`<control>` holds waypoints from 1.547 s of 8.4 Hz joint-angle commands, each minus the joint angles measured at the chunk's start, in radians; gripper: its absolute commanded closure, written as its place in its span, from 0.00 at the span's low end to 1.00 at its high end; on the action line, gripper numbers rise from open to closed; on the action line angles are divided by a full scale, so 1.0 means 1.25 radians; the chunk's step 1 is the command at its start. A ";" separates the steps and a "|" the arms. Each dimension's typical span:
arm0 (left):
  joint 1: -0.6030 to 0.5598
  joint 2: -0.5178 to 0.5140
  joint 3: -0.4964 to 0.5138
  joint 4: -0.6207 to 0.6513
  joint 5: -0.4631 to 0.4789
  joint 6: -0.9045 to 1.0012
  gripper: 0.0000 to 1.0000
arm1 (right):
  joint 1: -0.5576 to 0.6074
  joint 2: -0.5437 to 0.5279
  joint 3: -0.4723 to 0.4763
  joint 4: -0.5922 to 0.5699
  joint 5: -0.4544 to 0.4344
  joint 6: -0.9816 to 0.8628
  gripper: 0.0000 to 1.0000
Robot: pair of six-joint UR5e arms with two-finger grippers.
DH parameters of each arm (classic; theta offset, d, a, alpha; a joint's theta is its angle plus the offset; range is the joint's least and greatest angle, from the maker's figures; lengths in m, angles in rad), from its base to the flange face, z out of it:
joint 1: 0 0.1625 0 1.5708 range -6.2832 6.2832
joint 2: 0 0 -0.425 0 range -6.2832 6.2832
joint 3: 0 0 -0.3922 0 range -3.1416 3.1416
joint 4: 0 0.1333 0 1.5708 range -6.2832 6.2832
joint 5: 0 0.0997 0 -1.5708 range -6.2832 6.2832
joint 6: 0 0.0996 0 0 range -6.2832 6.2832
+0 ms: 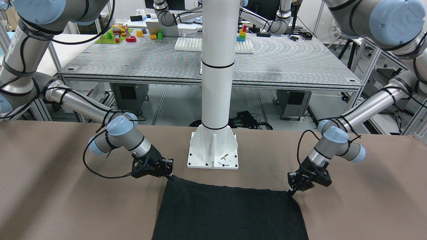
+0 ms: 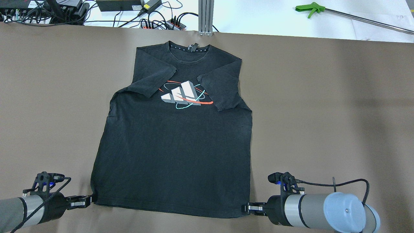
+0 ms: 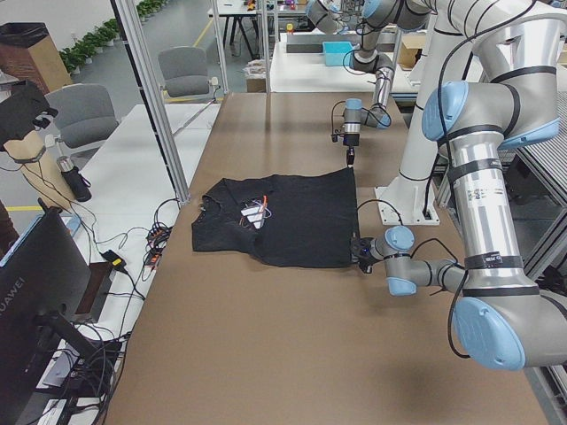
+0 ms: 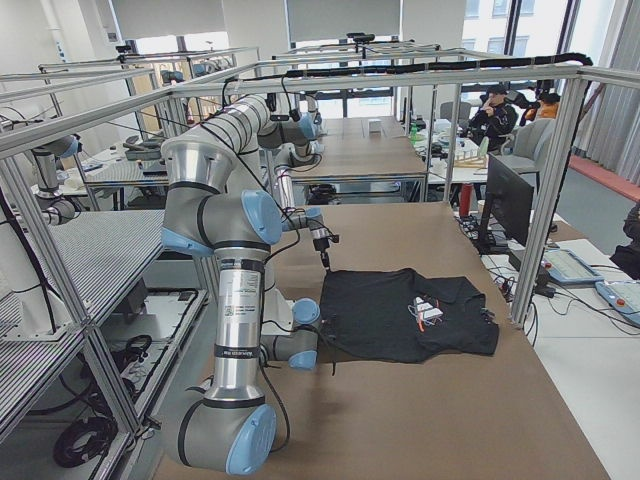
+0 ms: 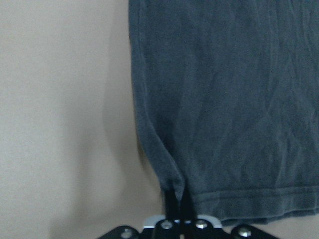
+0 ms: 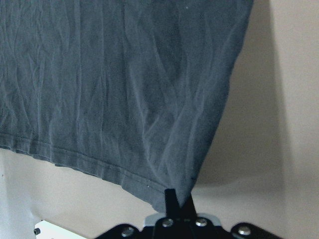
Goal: Fold clothes
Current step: 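Lift the hem with both grippers and fold it toward the collar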
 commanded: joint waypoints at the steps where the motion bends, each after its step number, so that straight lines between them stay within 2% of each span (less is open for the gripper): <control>1: -0.008 0.007 -0.011 -0.002 -0.018 0.000 1.00 | 0.000 -0.002 0.000 0.001 0.000 0.000 1.00; 3: -0.077 0.019 -0.065 -0.007 -0.123 0.001 1.00 | 0.022 -0.017 0.007 0.040 0.051 0.002 1.00; 5: -0.092 -0.008 -0.098 -0.009 -0.177 0.004 1.00 | 0.101 -0.077 0.007 0.141 0.180 0.012 1.00; 7: -0.092 -0.035 -0.119 -0.031 -0.201 0.006 1.00 | 0.141 -0.165 0.004 0.294 0.260 0.013 1.00; 8: -0.095 -0.040 -0.135 -0.065 -0.246 0.006 1.00 | 0.150 -0.203 0.004 0.372 0.289 0.018 1.00; 11: -0.091 -0.040 -0.212 -0.124 -0.395 -0.002 1.00 | 0.150 -0.239 0.004 0.614 0.372 0.209 1.00; 12: -0.092 -0.016 -0.212 -0.190 -0.469 -0.005 1.00 | 0.148 -0.256 0.004 0.715 0.388 0.274 1.00; 13: -0.090 0.003 -0.212 -0.258 -0.507 -0.028 1.00 | 0.148 -0.254 0.003 0.815 0.394 0.384 1.00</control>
